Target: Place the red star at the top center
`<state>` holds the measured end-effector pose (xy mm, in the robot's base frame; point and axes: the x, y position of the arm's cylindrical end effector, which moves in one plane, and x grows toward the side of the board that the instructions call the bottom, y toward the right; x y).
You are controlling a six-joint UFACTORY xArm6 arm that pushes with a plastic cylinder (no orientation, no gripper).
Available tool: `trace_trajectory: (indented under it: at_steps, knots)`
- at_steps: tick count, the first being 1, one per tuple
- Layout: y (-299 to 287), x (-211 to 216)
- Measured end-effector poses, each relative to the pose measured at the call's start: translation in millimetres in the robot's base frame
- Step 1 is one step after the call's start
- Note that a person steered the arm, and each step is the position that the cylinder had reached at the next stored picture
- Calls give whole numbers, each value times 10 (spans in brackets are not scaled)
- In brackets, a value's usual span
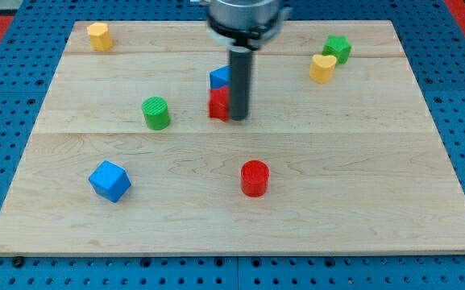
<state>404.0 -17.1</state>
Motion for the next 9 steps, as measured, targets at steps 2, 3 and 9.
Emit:
trace_trajectory:
  at_steps: [2,3,9]
  knots:
    - [-1140,-360]
    - [-1056,-790]
    - [-1425,-884]
